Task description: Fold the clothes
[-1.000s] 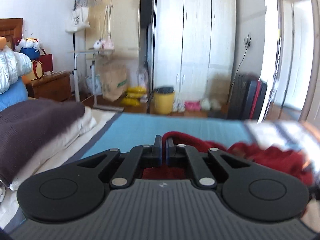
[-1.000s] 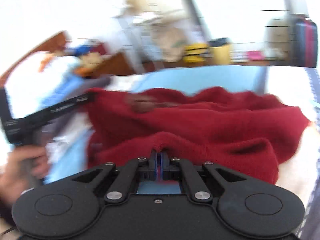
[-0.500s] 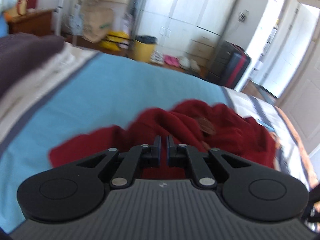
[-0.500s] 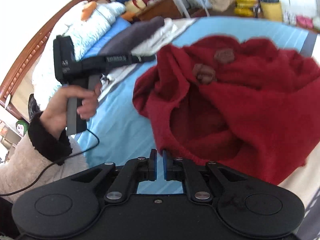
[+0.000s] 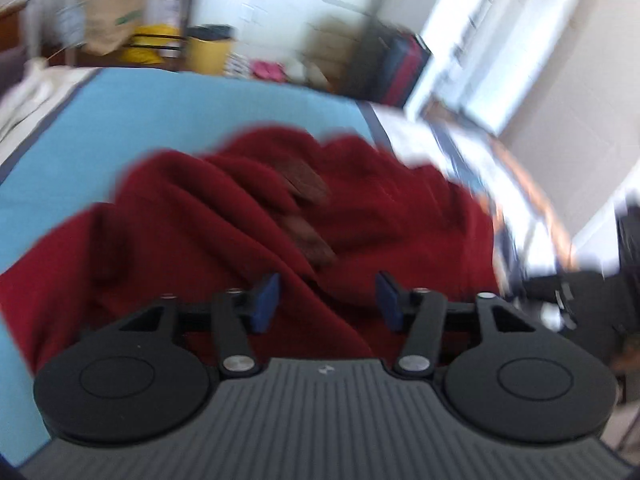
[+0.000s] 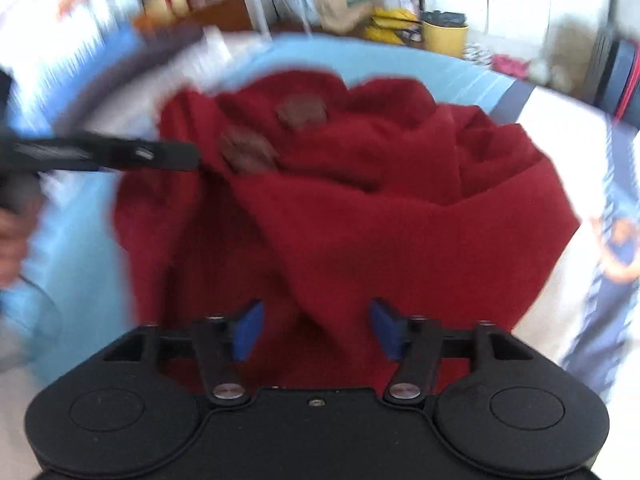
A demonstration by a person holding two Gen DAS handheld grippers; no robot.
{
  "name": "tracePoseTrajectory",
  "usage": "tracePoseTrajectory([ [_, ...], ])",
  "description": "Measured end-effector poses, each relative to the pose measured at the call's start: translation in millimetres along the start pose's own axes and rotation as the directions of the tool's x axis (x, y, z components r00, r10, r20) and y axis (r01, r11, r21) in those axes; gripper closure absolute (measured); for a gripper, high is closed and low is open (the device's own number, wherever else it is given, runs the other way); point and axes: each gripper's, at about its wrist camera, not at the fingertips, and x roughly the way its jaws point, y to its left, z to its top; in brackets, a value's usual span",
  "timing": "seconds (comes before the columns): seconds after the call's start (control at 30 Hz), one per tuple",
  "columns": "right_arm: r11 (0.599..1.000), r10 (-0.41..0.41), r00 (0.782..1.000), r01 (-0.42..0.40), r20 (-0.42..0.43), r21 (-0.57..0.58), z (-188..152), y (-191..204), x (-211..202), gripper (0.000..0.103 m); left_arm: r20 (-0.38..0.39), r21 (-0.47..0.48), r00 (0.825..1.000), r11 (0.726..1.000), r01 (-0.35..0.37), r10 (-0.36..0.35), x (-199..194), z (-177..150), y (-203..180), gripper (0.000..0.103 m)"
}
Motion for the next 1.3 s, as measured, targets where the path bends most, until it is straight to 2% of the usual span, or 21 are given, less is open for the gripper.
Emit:
tracePoseTrajectory([
  [0.07,0.997,-0.058,0.998,0.058,-0.010,-0.056,-1.9,3.9,12.4,0.034,-0.037,0.112,0.990,0.985,-0.133,0.138,17.1,-5.6,-8.8,0.046],
  [0.13,0.997,-0.073,0.997,0.074,0.019,-0.033,0.4,-1.2,8.1,0.041,-0.057,0.222,0.956,0.938,-0.268,0.286,34.2,-10.5,-14.4,0.049],
  [0.17,0.996,-0.085,0.996,0.085,0.032,-0.006,1.6,-6.1,3.6,0.056,-0.028,0.278,0.934,0.900,-0.336,0.357,38.6,-11.7,-15.4,0.076],
  [0.2,0.994,-0.102,0.994,0.100,0.049,0.036,1.9,-13.6,-3.2,0.069,0.031,0.337,0.903,0.847,-0.412,0.428,38.9,-11.0,-15.7,0.097],
  [0.23,0.990,-0.129,0.989,0.124,0.071,0.074,1.4,-20.5,-10.0,0.094,0.100,0.375,0.866,0.787,-0.489,0.491,35.7,-9.5,-16.5,0.099],
  [0.3,0.966,-0.249,0.959,0.236,0.137,0.108,-1.8,-29.7,-26.8,0.099,0.244,0.392,0.786,0.683,-0.616,0.569,21.2,-5.9,-18.6,0.099],
  [0.33,0.934,-0.356,0.917,0.343,0.181,0.099,-3.4,-28.8,-35.2,0.099,0.306,0.363,0.766,0.674,-0.643,0.565,7.6,-3.4,-19.6,0.099],
  [0.4,0.865,-0.499,0.828,0.496,0.255,0.083,-4.9,-23.3,-53.0,0.099,0.410,0.274,0.745,0.708,-0.650,0.526,-26.6,-1.3,-20.9,0.098],
  [0.43,0.861,-0.507,0.811,0.496,0.292,0.115,-4.8,-23.4,-64.8,0.099,0.460,0.228,0.731,0.728,-0.646,0.504,-44.3,-0.8,-21.5,0.098],
  [0.5,0.882,-0.471,0.805,0.433,0.360,0.188,-5.2,-25.5,-91.6,0.099,0.530,0.171,0.693,0.738,-0.652,0.490,-76.5,-2.9,-25.5,0.098],
  [0.57,0.905,-0.425,0.794,0.363,0.435,0.222,-7.6,-21.1,-120.6,0.099,0.580,0.148,0.676,0.757,-0.636,0.454,-108.4,-7.3,-32.0,0.098],
  [0.6,0.916,-0.400,0.789,0.330,0.467,0.227,-9.6,-18.1,-135.0,0.099,0.584,0.147,0.688,0.778,-0.612,0.431,-123.0,-11.1,-34.2,0.098],
  [0.67,0.943,-0.330,0.794,0.257,0.510,0.210,-16.6,-12.7,-161.4,0.099,0.567,0.155,0.735,0.828,-0.539,0.372,-150.2,-20.7,-37.3,0.099],
  [0.8,0.984,-0.099,0.897,0.024,0.431,0.176,-48.5,-16.5,-173.3,0.099,0.359,0.124,0.904,0.948,-0.293,0.232,-156.0,-61.1,-18.0,0.099],
  [0.87,0.963,-0.079,0.925,-0.027,0.373,0.270,-70.8,-28.7,-162.6,0.099,0.229,0.058,0.950,0.971,-0.233,0.214,-140.4,-81.0,-5.3,0.099],
  [0.9,0.944,-0.081,0.934,-0.039,0.347,0.327,-81.6,-35.7,-156.8,0.099,0.178,0.035,0.960,0.973,-0.226,0.217,-132.2,-89.0,0.6,0.099],
  [0.97,0.911,-0.093,0.946,-0.046,0.312,0.410,-94.5,-48.1,-149.8,0.099,0.179,0.058,0.954,0.965,-0.255,0.241,-128.0,-91.1,-1.1,0.099],
  [1.03,0.895,-0.097,0.938,-0.064,0.333,0.441,-93.9,-52.1,-154.7,0.099,0.247,0.078,0.938,0.959,-0.271,0.244,-134.3,-86.2,-10.7,0.099],
  [1.13,0.884,-0.062,0.925,-0.124,0.376,0.451,-89.7,-52.9,-156.1,0.096,0.321,0.057,0.931,0.978,-0.202,0.174,-146.9,-74.7,-17.4,0.099],
  [1.2,0.862,-0.019,0.932,-0.168,0.362,0.478,-90.6,-54.8,-145.9,0.094,0.350,0.055,0.924,0.982,-0.183,0.153,-149.8,-74.4,-19.3,0.099],
  [1.3,0.797,0.055,0.953,-0.222,0.297,0.562,-95.5,-61.3,-124.1,0.080,0.337,0.073,0.902,0.948,-0.311,0.270,-143.2,-76.7,-27.1,0.099],
])
